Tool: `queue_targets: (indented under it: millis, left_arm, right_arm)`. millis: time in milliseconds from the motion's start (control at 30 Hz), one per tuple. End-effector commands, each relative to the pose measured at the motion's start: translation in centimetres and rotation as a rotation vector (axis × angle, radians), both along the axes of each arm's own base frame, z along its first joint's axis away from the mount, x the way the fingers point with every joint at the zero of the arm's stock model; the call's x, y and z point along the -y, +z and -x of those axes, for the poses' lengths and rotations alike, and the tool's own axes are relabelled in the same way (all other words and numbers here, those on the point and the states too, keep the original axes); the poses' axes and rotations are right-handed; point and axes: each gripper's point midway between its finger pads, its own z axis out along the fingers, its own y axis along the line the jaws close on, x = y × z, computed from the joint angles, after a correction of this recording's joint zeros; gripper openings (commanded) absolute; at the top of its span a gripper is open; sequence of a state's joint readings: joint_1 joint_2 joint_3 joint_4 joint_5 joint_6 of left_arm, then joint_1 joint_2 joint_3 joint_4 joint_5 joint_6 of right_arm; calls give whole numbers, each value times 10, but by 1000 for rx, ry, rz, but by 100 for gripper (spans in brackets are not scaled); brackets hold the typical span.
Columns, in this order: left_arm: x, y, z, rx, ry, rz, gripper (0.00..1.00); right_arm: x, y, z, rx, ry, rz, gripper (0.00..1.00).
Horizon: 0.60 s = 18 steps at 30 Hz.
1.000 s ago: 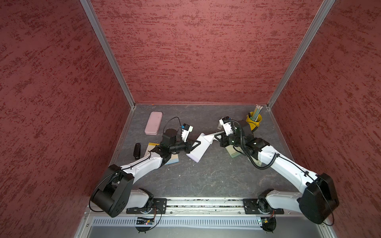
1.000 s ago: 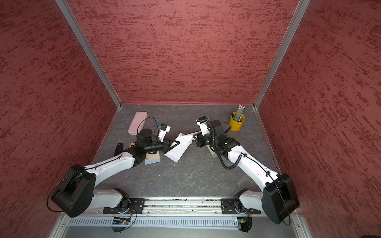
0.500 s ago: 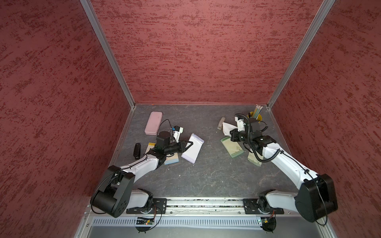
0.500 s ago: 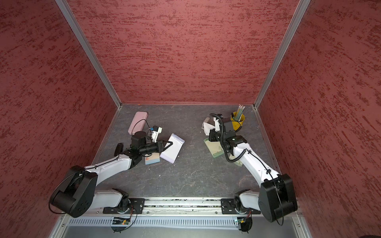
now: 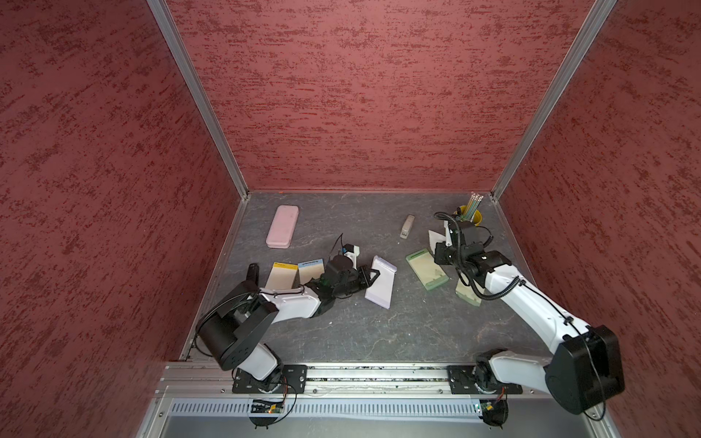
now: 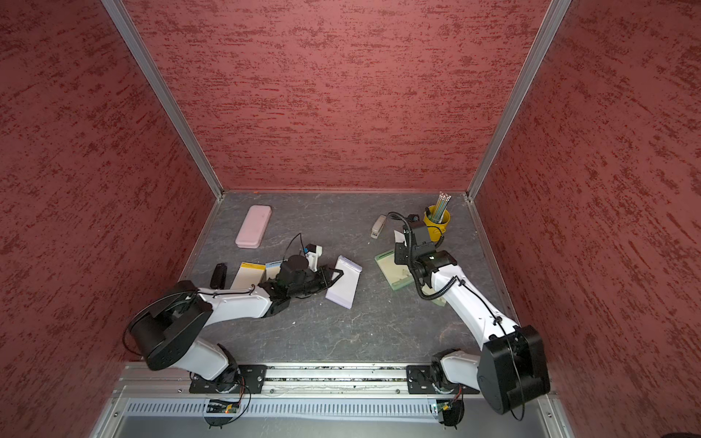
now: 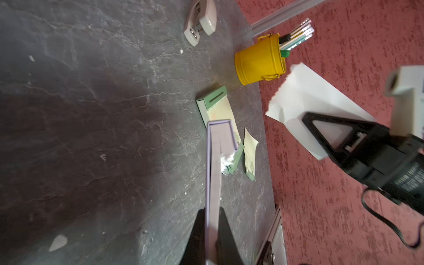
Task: Tear off pages from different memo pads
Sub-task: Place the memo pad at the center of the board.
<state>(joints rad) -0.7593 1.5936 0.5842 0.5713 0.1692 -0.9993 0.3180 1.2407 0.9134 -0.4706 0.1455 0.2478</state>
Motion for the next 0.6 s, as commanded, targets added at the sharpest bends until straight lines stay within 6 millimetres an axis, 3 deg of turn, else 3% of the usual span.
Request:
queue_targets:
  millis: [0,267,400,567]
  left_arm:
    - [5,17,-27,58,205,126,0]
    - [49,-21,-33,-18,260,118,0]
    - [59,-41,-35,-60,323,113,0]
    - [82,-43,-54,-52,350,121,0]
  right_arm:
    - [12,4,10,7,-50,21,0]
    - [14,-1,17,-3,-64,1,0]
    - [12,0,17,10,-71,-23,0]
    - [12,-2,17,8,-73,-29,0]
